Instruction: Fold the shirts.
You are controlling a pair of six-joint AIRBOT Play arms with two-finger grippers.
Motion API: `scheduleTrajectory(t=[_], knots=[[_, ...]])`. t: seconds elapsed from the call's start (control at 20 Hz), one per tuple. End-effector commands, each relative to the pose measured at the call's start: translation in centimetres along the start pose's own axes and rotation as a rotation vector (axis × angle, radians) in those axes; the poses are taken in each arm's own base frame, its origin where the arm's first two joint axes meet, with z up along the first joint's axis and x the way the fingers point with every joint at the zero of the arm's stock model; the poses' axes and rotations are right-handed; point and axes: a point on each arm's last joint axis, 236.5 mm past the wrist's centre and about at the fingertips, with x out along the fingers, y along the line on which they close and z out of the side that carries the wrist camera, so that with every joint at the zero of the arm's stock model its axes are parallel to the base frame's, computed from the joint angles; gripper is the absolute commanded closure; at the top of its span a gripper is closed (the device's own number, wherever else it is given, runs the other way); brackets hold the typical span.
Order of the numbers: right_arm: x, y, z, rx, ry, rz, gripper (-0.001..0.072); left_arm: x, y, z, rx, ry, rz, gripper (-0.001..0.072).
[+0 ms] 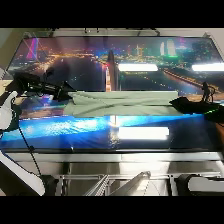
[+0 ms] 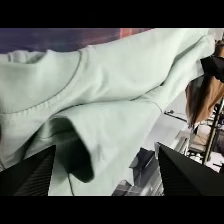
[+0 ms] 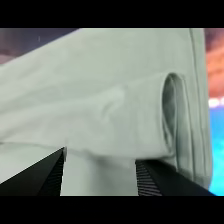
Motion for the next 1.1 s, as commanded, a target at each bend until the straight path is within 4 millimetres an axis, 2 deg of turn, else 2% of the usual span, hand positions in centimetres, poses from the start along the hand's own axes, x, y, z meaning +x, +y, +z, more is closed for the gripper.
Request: scheduleTrajectory(t=[0.0, 0.05, 0.1, 0.15, 0.2, 0.25, 0.3, 0.35, 0.4, 0.6, 0.7, 0.9, 1.0, 1.05], knots=[[-3.7, 0.4, -1.3, 0.016, 0.147, -0.026, 0.0226, -1.8, -2.4, 0.4, 0.045, 0.028, -0.019, -0.0004], [-5.1, 0.0, -0.5, 0.012, 0.136, -0.059, 0.0165, -2.4, -2.9, 0.6, 0.050, 0.028, -0.018, -0.0004], [-6.4, -0.7, 0.7, 0.015, 0.094, -0.101, 0.0051, -2.7, -3.4, 0.8, 0.056, 0.030, -0.017, -0.0004], [-7.3, -1.4, 2.1, 0.012, 0.042, -0.132, 0.0048, -3.0, -3.8, 1.0, 0.068, 0.026, -0.016, -0.0003], [-7.9, -2.2, 3.2, 0.013, 0.001, -0.158, 0.0039, -2.8, -4.2, 1.1, 0.064, 0.029, -0.014, 0.0030], [-7.8, -2.9, 3.6, 0.019, -0.015, -0.174, 0.0033, -2.6, -4.3, 1.1, 0.057, 0.033, -0.015, 0.0114], [-7.1, -3.5, 3.4, 0.034, -0.002, -0.172, 0.0033, -2.1, -4.5, 0.8, 0.047, 0.049, -0.015, 0.0310], [-6.1, -4.0, 2.9, 0.053, 0.030, -0.159, 0.0033, -1.4, -4.9, 0.4, 0.043, 0.070, -0.027, 0.0617], [-5.1, -4.4, 2.5, 0.070, 0.057, -0.145, 0.0034, -0.5, -5.2, -0.2, 0.041, 0.097, -0.034, 0.0688], [-1.8, -4.5, 2.9, 0.144, 0.088, -0.058, 0.0060, 3.1, -6.9, -1.7, 0.070, 0.175, -0.035, 0.0689], [-0.8, -4.6, 3.2, 0.135, 0.103, -0.051, 0.0124, 5.3, -8.1, -2.2, 0.100, 0.204, -0.029, 0.0690], [1.4, -3.9, 2.8, 0.105, 0.140, -0.044, 0.0124, 11.1, -10.6, -2.3, 0.177, 0.200, 0.007, 0.0689], [2.5, -3.1, 1.8, 0.106, 0.180, -0.020, 0.0237, 14.4, -11.8, -2.3, 0.225, 0.181, 0.036, 0.0689], [2.9, -2.5, 1.3, 0.097, 0.203, -0.008, 0.0251, 15.9, -12.5, -2.6, 0.244, 0.179, 0.041, 0.0689]])
